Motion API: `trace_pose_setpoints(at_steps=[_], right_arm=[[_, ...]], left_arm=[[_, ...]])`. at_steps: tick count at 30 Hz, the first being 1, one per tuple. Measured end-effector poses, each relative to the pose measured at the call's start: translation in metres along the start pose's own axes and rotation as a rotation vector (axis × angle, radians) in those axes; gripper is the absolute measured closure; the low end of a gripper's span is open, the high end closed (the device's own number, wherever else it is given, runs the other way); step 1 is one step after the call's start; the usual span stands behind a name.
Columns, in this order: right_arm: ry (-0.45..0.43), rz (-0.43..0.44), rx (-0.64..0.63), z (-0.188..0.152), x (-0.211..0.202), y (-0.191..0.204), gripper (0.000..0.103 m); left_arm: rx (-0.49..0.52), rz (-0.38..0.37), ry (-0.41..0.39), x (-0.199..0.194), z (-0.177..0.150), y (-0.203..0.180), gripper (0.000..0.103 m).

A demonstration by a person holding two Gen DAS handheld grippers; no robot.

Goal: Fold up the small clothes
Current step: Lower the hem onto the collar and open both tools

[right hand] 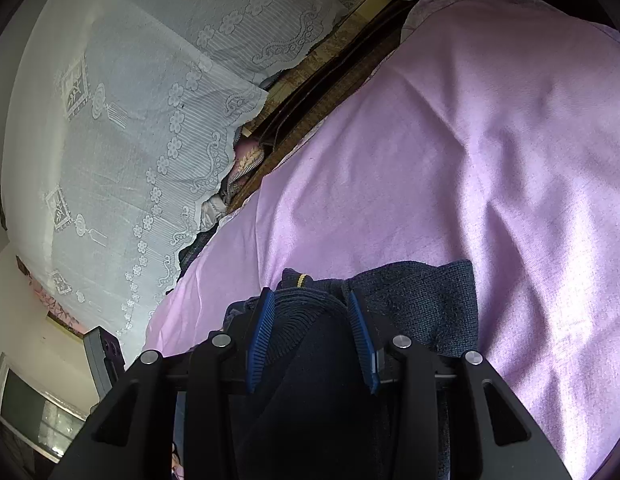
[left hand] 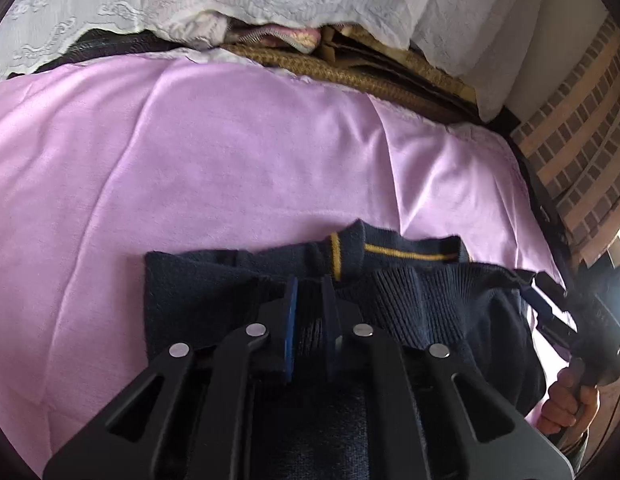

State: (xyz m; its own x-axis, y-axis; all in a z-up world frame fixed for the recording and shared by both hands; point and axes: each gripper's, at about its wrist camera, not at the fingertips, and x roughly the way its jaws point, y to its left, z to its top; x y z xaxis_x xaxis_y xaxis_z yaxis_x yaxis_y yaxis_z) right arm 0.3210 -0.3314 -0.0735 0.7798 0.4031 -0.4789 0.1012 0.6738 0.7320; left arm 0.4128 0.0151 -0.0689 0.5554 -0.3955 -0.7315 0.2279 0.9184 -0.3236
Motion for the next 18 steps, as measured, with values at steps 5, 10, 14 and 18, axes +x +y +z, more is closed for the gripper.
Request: trace_pose_setpoints(at_steps=[5,10,14,18], right_arm=[[0.0,0.005,-0.003,0.0,0.002,0.001,0.063],[0.012,0.012,-0.02,-0.001,0.007,0.004,0.062],[0.012,-0.02,-0.063,0.0,0.01,0.01,0.061],[0.031,-0.041,-0.134,0.002,0.019,0.022,0.059]], left_arm=[[-0.042,-0.01,-0.062,-0.019,0.012,0.009,0.094],[0.031,0.069,-0.022,0.0,0.009,-0.004,0.093],[-0.033,0.03,-0.009,0.007,-0.001,0.01,0.091],[-0.096,-0.026,-0.026,0.004,-0.001,0.023,0.087]])
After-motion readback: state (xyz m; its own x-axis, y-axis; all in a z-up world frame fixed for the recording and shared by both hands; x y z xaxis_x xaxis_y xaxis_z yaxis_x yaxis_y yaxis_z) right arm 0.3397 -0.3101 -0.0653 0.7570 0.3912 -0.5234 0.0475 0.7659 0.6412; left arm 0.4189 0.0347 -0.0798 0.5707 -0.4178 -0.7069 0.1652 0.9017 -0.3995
